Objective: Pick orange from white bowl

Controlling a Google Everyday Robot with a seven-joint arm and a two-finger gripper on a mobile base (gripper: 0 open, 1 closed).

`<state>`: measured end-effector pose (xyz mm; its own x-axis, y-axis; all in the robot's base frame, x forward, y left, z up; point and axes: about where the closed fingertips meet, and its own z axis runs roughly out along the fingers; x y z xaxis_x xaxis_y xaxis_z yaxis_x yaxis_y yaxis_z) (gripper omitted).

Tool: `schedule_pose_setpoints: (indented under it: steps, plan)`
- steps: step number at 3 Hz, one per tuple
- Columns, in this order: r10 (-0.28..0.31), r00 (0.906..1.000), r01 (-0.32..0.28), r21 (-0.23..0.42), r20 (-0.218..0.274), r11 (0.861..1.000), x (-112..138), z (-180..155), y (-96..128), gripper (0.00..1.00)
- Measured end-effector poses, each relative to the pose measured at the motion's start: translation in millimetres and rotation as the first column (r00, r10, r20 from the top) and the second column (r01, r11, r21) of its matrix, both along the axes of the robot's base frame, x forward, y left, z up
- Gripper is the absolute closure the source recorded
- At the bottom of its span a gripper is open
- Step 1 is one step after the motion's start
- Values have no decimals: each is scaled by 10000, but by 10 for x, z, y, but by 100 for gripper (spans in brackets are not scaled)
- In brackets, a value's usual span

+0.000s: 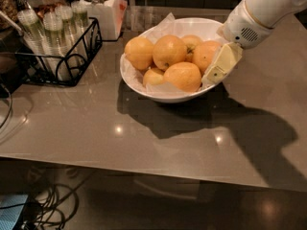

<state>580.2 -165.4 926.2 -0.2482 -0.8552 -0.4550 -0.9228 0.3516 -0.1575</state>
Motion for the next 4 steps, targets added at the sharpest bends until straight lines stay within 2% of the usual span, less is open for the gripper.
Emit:
schedule_pose_setpoints:
  steps: [1,2,4]
  plan:
    - [-15,10000,15,-21,69,10000,7,7,-1,1]
    - [-31,9998,32,-33,171,10000,13,21,-2,20]
    - [-411,9975,414,-41,574,9991,36,-100,-93,66]
